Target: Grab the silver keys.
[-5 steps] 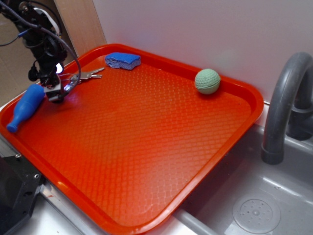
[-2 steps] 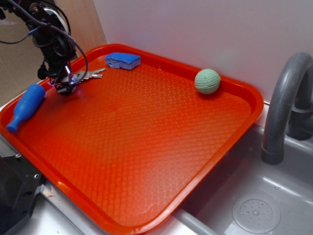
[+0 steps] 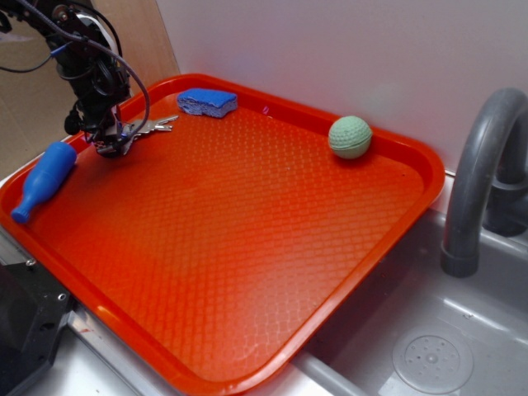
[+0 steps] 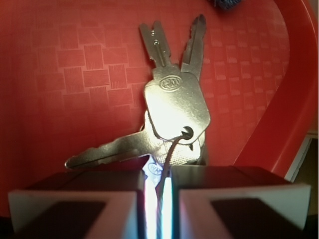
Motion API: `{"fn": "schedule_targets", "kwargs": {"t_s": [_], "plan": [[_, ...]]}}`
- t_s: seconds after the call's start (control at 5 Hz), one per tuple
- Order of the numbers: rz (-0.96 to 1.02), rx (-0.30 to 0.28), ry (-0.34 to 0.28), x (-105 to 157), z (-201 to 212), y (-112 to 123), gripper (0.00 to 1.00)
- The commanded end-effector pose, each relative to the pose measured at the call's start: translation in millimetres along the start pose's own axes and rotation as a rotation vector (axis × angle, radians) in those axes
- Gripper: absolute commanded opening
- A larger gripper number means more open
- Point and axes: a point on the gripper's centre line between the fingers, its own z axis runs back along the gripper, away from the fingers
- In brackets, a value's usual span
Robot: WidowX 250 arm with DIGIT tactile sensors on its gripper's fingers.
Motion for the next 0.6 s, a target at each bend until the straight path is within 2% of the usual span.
{"fn": "schedule_targets", "kwargs": {"t_s": [0.0,0.2,0.4], "plan": [[0.097,0.012,0.031,17.5,61.2,8.8,0.00],[0.273,-0.181,0.080,38.6,119.5,-2.8,0.00],[0.541,-0.178,0.026,59.9,176.9,-21.4,0.00]]}}
